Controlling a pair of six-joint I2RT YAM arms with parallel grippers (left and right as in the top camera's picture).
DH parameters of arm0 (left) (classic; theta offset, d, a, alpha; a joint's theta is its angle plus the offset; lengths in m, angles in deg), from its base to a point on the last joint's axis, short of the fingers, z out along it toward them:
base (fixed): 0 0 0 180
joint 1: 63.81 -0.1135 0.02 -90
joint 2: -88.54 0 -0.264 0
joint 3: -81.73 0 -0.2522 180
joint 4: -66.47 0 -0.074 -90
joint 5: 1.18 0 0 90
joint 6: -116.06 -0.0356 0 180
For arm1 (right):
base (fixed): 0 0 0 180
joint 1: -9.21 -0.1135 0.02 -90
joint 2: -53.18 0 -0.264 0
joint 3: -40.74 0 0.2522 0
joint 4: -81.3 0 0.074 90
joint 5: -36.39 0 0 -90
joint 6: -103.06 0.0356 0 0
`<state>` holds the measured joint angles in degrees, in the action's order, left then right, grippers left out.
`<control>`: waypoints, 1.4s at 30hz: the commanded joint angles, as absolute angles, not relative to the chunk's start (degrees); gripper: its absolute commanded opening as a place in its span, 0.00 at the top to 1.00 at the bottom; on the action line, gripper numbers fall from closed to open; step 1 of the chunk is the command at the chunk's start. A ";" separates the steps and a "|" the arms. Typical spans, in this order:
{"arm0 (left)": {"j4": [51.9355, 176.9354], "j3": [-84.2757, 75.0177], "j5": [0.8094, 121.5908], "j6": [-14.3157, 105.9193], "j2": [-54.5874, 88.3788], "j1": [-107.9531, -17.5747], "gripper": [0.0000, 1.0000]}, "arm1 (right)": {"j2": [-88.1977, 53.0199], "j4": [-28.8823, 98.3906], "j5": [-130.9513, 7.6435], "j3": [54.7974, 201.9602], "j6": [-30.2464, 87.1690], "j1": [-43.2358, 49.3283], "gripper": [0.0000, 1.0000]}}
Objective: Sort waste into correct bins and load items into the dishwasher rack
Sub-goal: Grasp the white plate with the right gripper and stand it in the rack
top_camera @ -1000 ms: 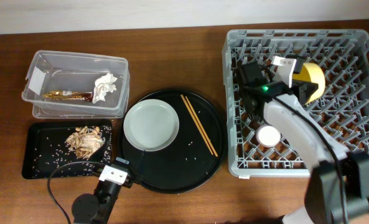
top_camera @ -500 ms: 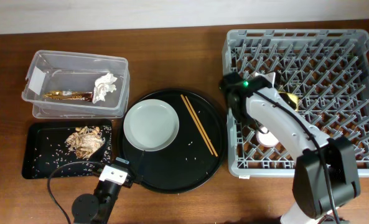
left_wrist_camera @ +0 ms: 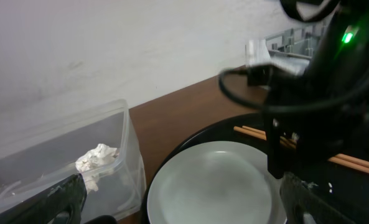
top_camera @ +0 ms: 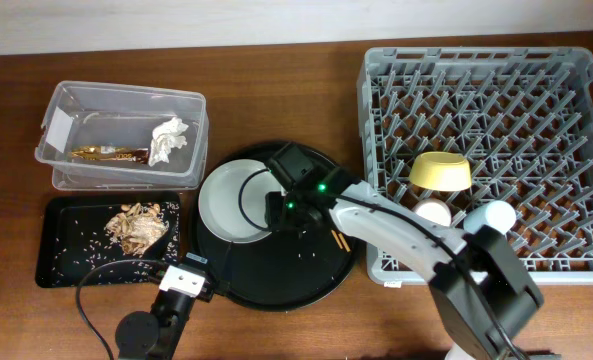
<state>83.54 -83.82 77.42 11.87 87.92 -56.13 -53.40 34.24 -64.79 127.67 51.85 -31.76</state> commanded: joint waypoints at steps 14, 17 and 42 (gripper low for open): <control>83.72 -83.99 76.74 11.17 88.25 -56.48 0.01 | -27.76 21.54 -24.18 128.67 45.33 -23.46 0.96; 83.72 -83.99 76.74 11.17 88.25 -56.48 0.01 | -20.55 20.62 7.47 128.67 41.31 -17.40 0.96; 83.72 -83.99 76.74 11.17 88.25 -56.48 0.01 | -35.00 15.62 -37.67 132.37 29.51 -29.05 0.41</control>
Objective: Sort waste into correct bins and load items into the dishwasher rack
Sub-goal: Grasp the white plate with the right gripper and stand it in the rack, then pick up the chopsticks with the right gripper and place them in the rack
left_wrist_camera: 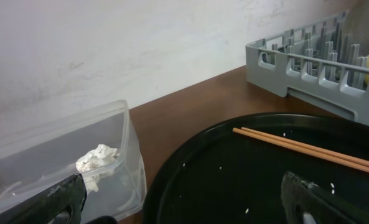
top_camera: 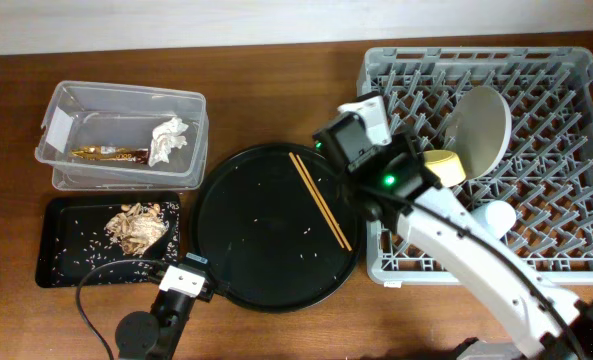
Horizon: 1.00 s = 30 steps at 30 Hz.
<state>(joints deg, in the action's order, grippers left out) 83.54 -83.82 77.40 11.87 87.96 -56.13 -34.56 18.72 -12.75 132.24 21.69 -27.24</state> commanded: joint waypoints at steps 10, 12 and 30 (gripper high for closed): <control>83.72 -83.99 76.74 11.17 88.25 -56.48 0.01 | -56.24 22.37 -51.50 128.70 34.97 -28.96 0.65; 83.72 -83.99 76.74 11.17 88.25 -56.48 0.01 | -58.08 22.85 -48.59 128.70 35.00 -28.96 0.65; 83.72 -83.99 76.74 11.17 88.25 -56.48 0.01 | -41.47 14.79 -52.42 136.80 36.07 -17.25 0.96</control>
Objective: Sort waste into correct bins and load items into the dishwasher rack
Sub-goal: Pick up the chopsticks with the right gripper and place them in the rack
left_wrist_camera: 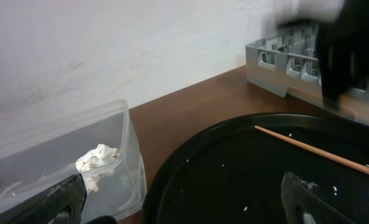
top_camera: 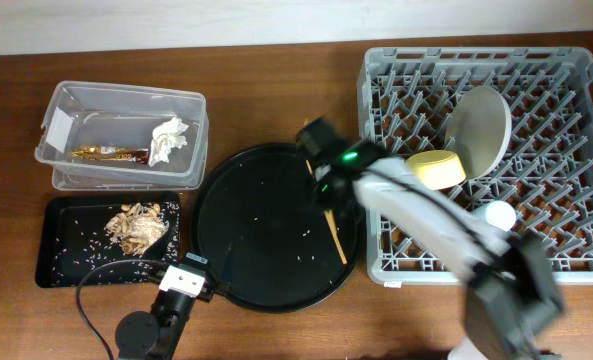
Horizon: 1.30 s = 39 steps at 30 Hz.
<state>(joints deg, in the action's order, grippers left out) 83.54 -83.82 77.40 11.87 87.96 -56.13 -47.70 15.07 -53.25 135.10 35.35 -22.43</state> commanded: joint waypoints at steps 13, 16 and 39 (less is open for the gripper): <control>83.72 -83.99 76.74 11.17 88.25 -56.48 0.01 | -45.71 10.66 -51.48 136.43 33.60 -19.81 0.68; 83.72 -83.99 76.74 11.17 88.25 -56.48 0.01 | -49.73 15.12 -47.04 132.54 38.08 -27.85 0.60; 83.72 -83.99 76.74 11.17 88.25 -56.48 0.01 | -43.96 19.38 -47.13 132.63 32.77 -4.46 0.87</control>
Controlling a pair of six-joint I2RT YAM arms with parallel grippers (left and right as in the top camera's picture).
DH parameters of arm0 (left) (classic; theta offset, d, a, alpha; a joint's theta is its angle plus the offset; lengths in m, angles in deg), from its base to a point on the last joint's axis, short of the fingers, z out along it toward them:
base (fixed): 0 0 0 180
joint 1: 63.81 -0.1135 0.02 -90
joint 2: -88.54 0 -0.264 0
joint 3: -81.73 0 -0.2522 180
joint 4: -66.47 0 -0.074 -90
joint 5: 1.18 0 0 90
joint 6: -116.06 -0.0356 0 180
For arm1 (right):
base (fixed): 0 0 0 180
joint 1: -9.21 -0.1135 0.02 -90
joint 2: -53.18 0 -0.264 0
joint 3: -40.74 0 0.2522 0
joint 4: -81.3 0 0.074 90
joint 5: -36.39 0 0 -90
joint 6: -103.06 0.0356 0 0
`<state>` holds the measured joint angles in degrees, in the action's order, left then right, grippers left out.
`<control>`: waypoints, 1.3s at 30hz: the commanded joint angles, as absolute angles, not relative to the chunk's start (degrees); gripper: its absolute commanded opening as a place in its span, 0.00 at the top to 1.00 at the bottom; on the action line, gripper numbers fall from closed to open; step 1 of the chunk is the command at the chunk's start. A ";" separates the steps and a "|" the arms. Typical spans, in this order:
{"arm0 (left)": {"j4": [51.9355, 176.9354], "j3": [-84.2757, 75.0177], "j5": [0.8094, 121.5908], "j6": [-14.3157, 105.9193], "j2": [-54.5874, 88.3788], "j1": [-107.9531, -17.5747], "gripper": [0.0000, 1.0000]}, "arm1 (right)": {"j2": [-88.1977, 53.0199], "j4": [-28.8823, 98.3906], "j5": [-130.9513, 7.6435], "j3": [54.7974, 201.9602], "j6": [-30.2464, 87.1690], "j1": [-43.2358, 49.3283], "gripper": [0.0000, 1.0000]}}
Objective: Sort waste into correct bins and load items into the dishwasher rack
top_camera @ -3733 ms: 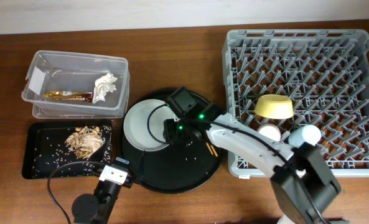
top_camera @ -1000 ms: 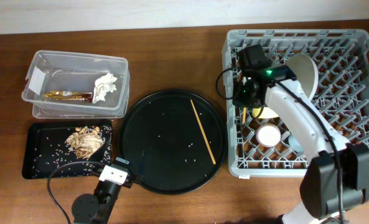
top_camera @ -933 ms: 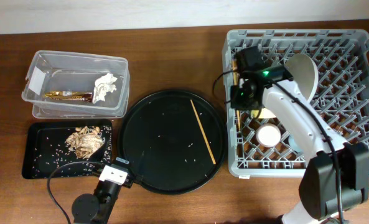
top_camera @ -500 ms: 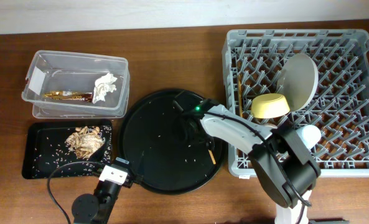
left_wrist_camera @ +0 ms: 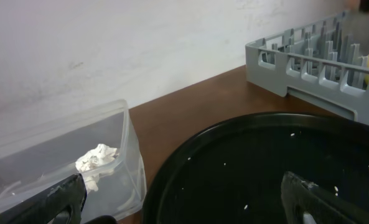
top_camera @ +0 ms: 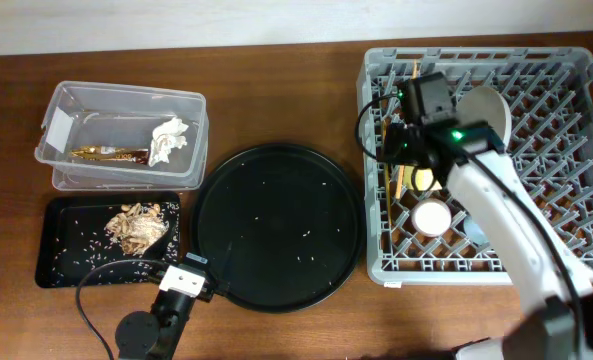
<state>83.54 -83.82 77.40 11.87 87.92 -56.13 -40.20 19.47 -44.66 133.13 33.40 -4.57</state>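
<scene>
My right gripper (top_camera: 400,148) hangs over the left side of the grey dishwasher rack (top_camera: 576,262). A pair of wooden chopsticks (top_camera: 393,188) runs lengthwise under it, and it looks shut on them, though the wrist hides its fingers. In the rack, a white plate (top_camera: 488,104) stands on edge. A yellow bowl (top_camera: 420,181) and a white cup (top_camera: 431,217) lie near the arm. The round black tray (top_camera: 276,225) (left_wrist_camera: 246,168) holds only crumbs. My left gripper (left_wrist_camera: 184,205) is open, low at the tray's near edge, with nothing between its fingers (left_wrist_camera: 63,198).
A clear plastic bin (top_camera: 121,135) at the back left holds a crumpled tissue (top_camera: 169,138) (left_wrist_camera: 96,160) and a wrapper (top_camera: 106,153). In front of it, a black rectangular tray (top_camera: 66,262) carries food scraps. The left arm's base (top_camera: 171,298) sits at the table's front edge.
The right gripper was over the chopsticks on the round tray's right part. It is now over the rack's left side with the chopsticks, and the tray has none. The left arm is unchanged.
The right gripper was first at a white plate on the round tray, chopsticks beside it. Then the plate stood in the rack and the chopsticks lay bare on the tray. Then the gripper was back at the chopsticks, and now they are at the rack.
</scene>
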 commanded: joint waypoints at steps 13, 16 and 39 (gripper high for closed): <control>83.74 -83.99 76.74 11.17 88.25 -56.48 0.01 | 0.91 2.31 -50.61 135.27 28.33 -17.51 0.01; 83.72 -83.99 76.74 11.17 88.25 -56.48 0.01 | 6.64 -1.32 -50.23 135.27 28.26 -17.51 0.01; 83.72 -83.99 76.74 11.17 88.25 -56.48 0.01 | 52.98 55.00 -61.80 58.45 22.08 7.34 0.01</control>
